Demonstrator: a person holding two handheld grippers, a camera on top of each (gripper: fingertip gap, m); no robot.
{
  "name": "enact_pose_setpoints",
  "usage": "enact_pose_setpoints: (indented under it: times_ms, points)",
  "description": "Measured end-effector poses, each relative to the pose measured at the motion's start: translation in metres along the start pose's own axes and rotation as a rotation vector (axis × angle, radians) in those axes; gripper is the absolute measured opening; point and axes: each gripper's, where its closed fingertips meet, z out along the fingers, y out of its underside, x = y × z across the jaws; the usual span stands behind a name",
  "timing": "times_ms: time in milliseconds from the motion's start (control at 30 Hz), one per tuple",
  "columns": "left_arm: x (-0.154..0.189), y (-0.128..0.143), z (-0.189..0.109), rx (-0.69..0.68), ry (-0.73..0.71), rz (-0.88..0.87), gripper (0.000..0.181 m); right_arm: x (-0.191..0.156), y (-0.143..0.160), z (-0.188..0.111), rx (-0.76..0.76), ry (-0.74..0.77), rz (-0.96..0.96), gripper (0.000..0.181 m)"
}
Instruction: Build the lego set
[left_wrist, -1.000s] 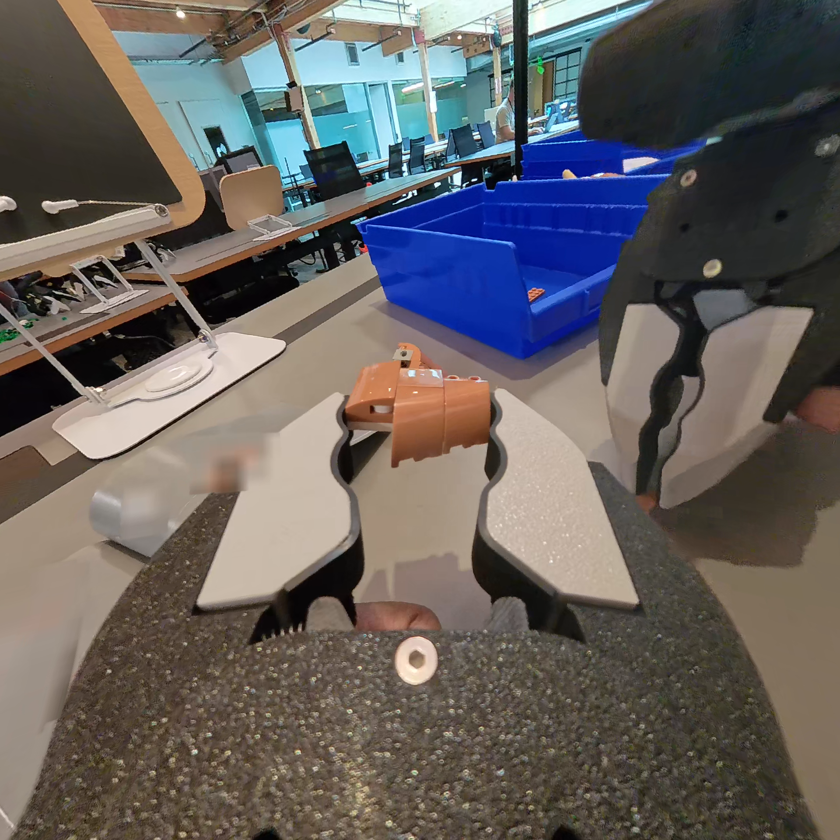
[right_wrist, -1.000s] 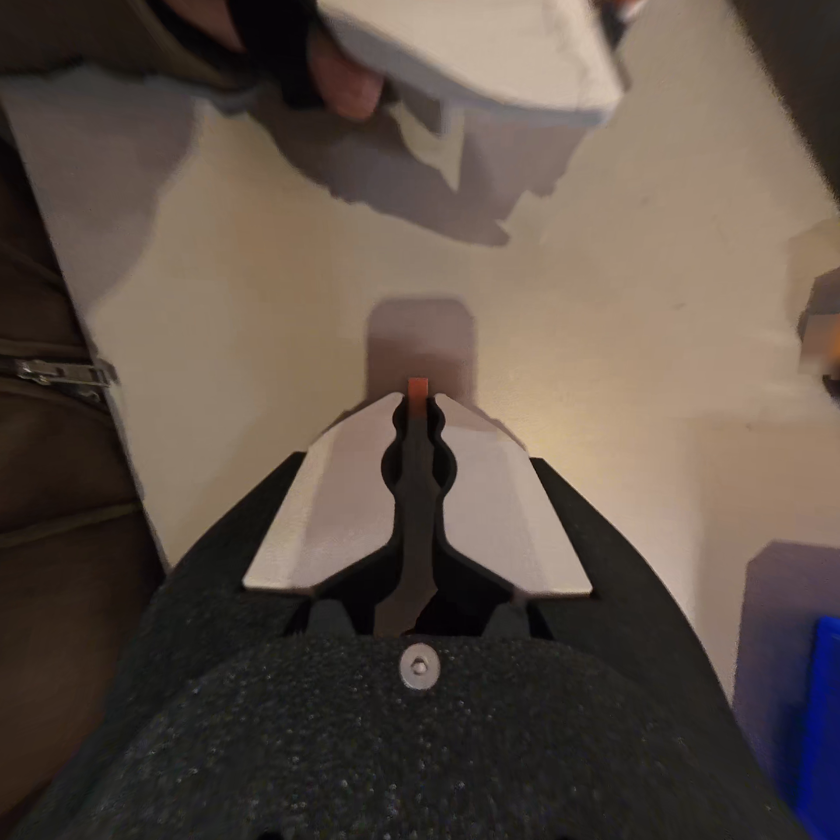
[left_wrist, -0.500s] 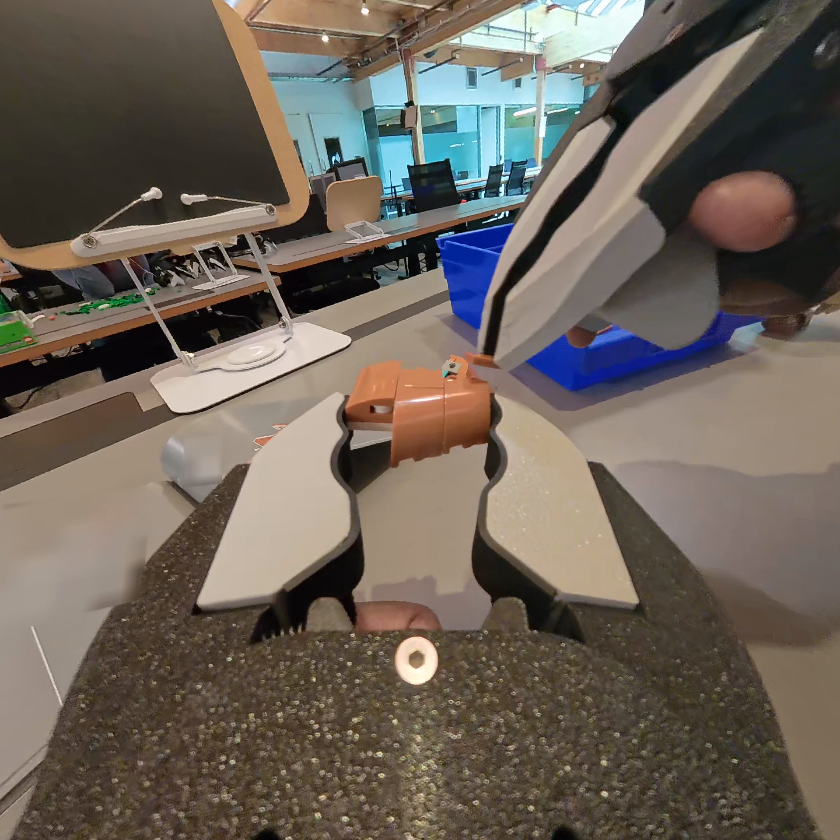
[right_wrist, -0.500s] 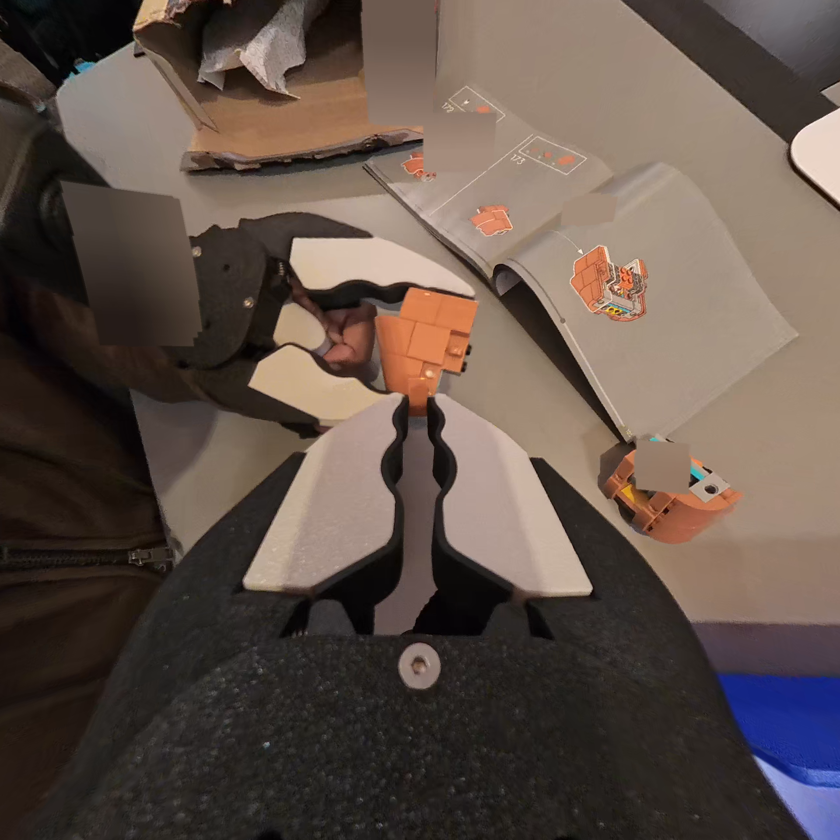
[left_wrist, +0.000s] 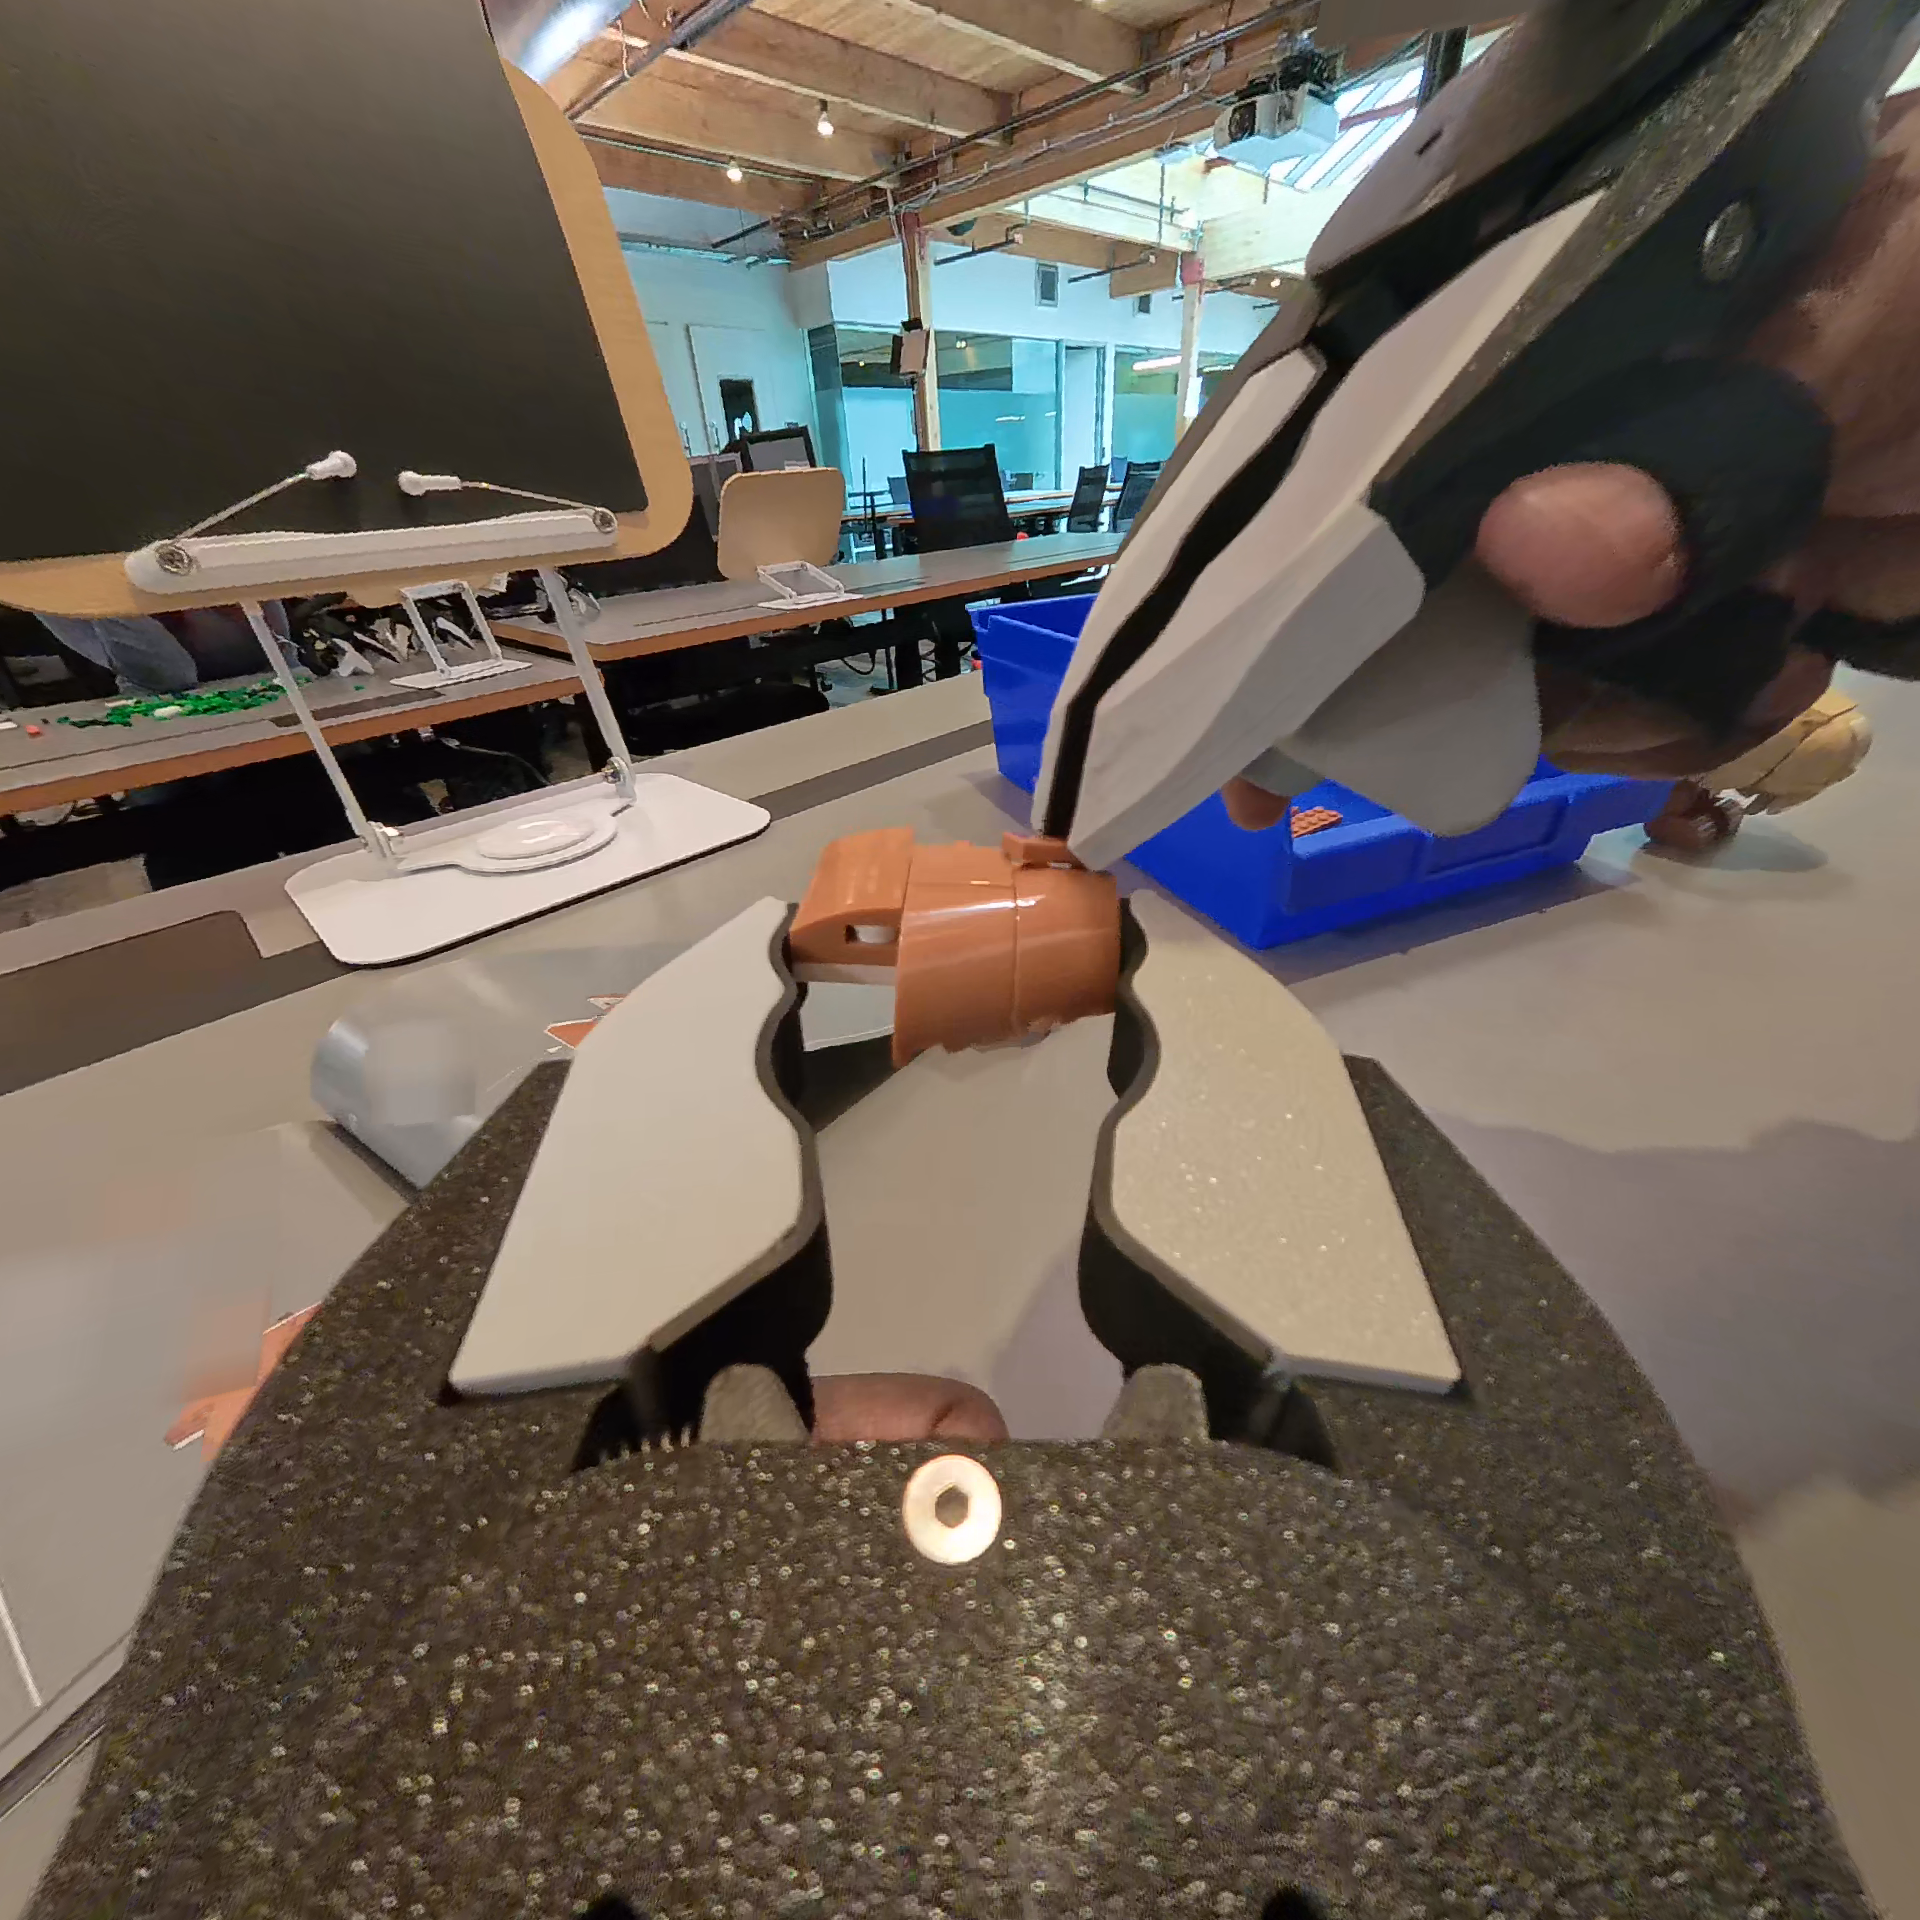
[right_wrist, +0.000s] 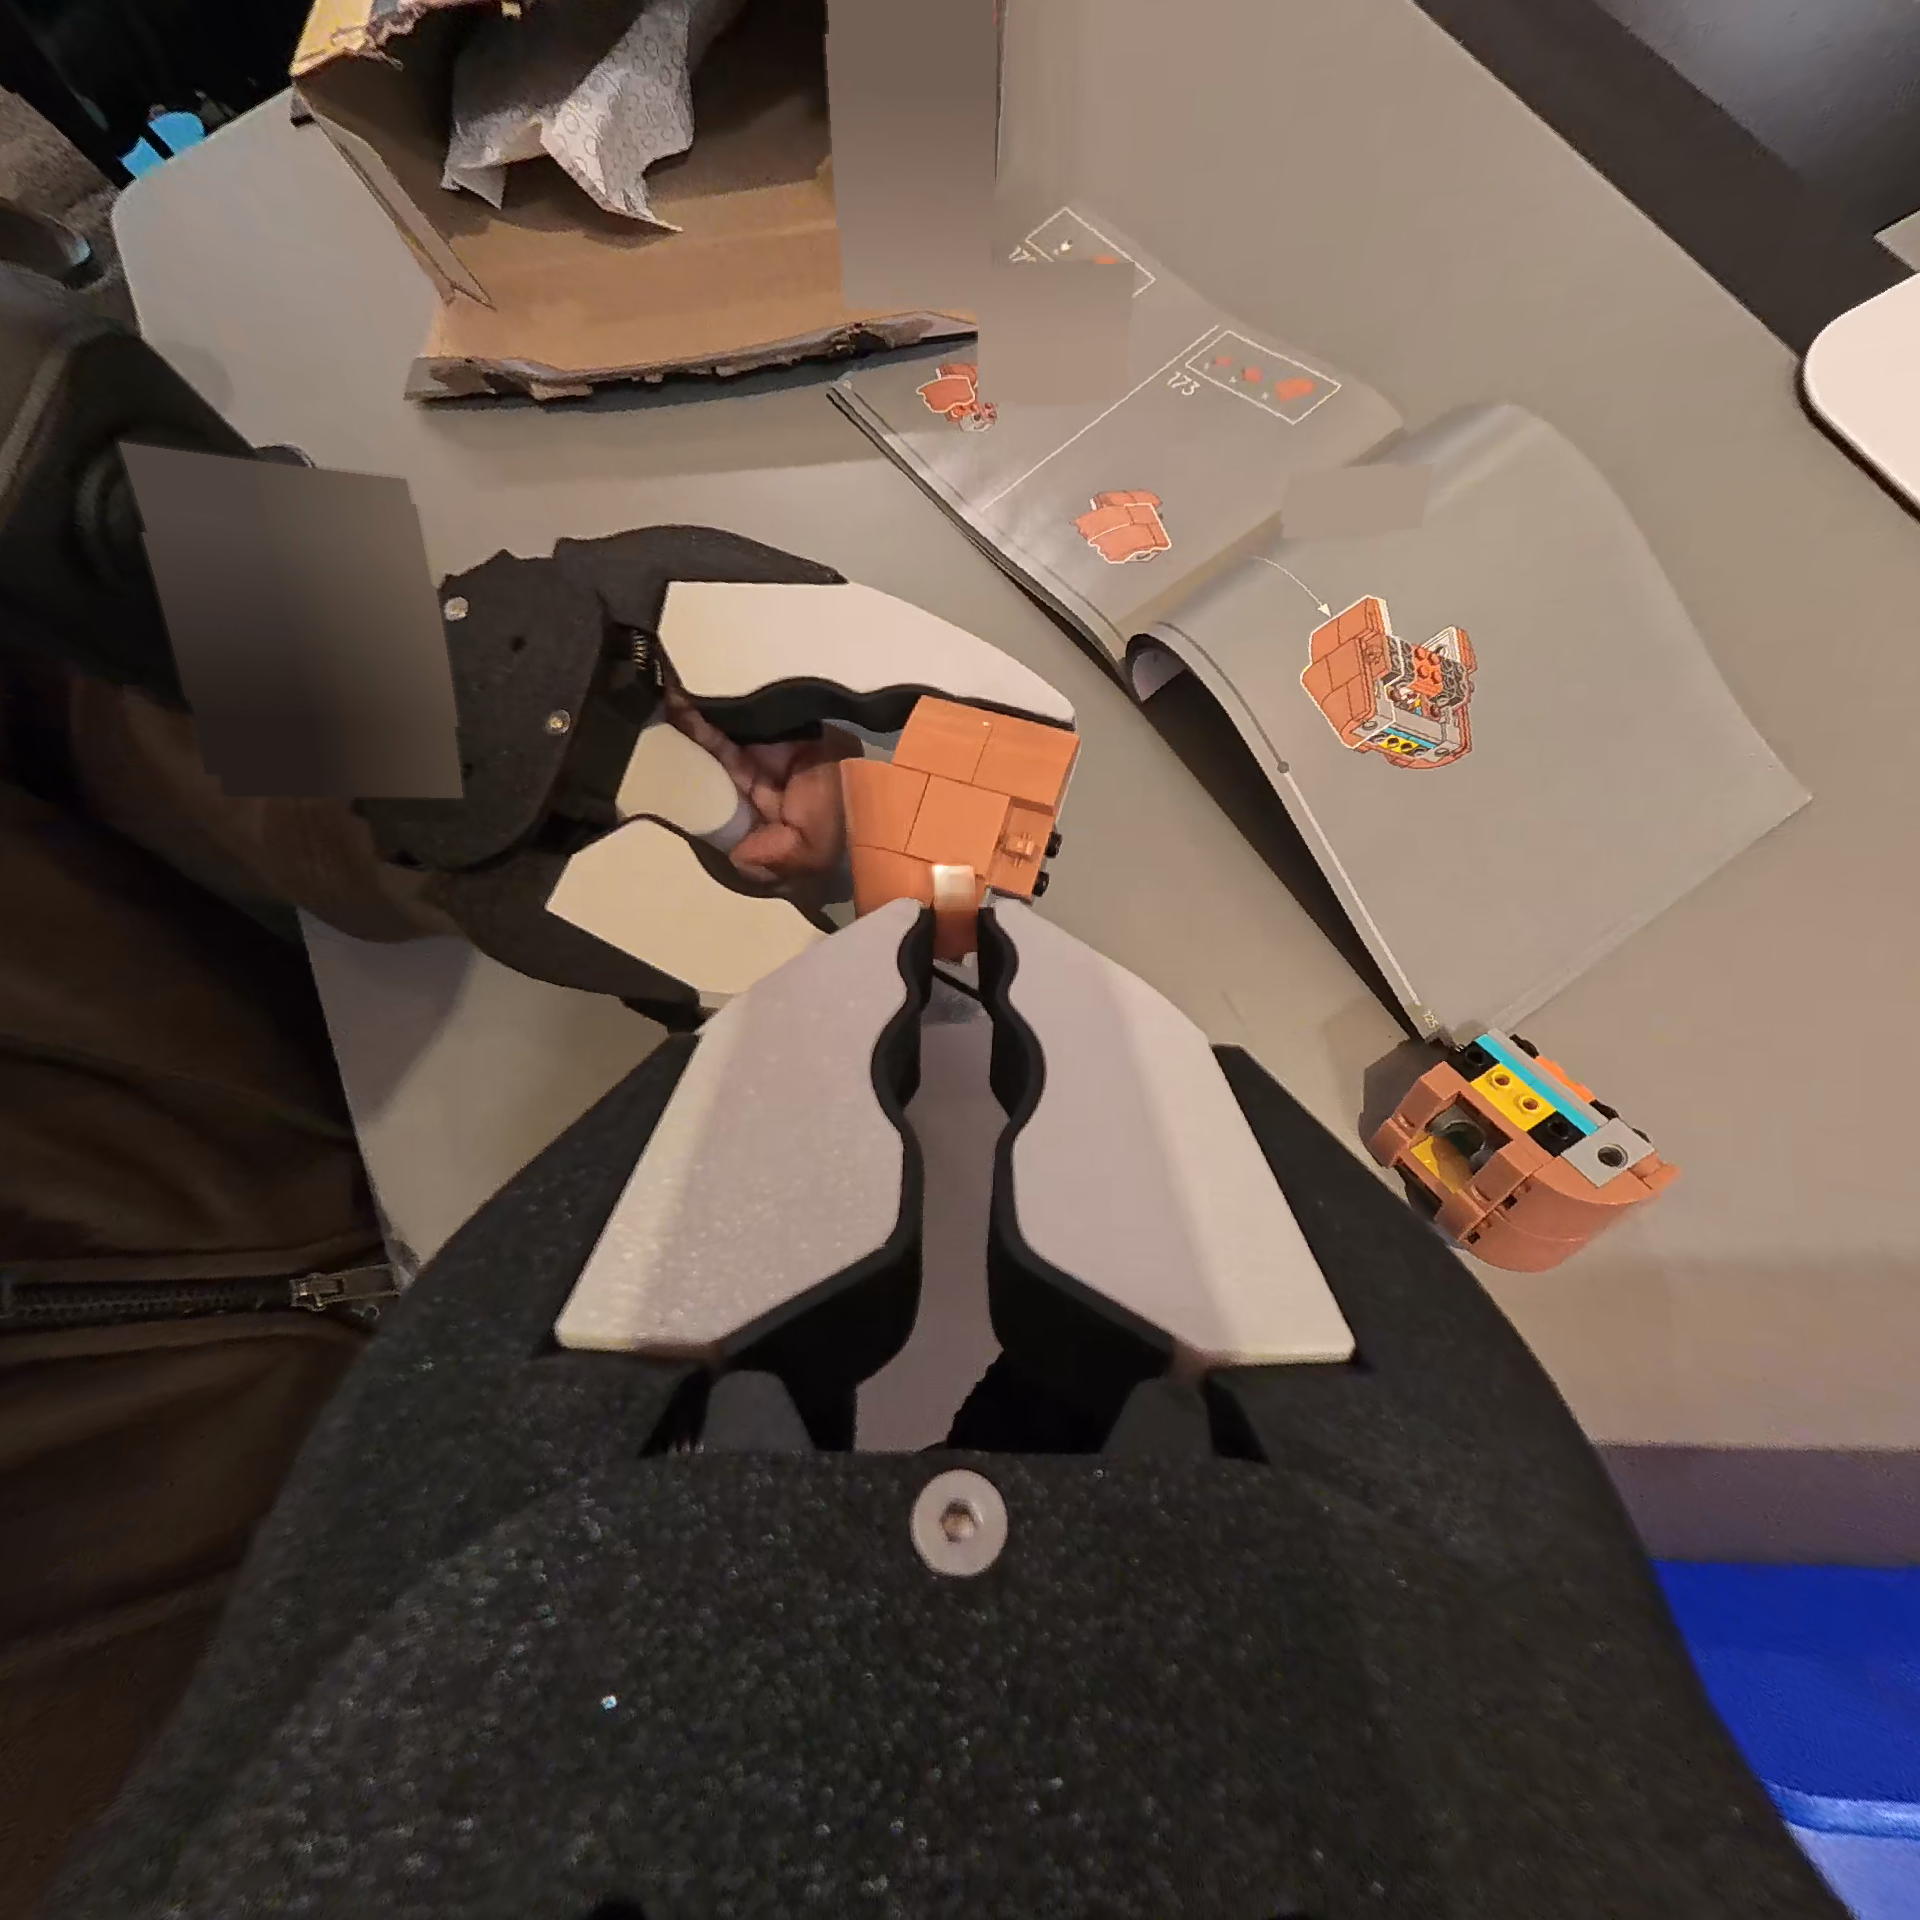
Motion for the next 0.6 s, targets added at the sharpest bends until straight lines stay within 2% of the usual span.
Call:
enact_pose_setpoints:
  times_ms: [600]
  points:
    - [0.008, -0.01, -0.002, 0.081, 0.114, -0.147, 0.056, -0.011, -0.009, -0.004, 0.055, -0.042, 0.019, 0.021]
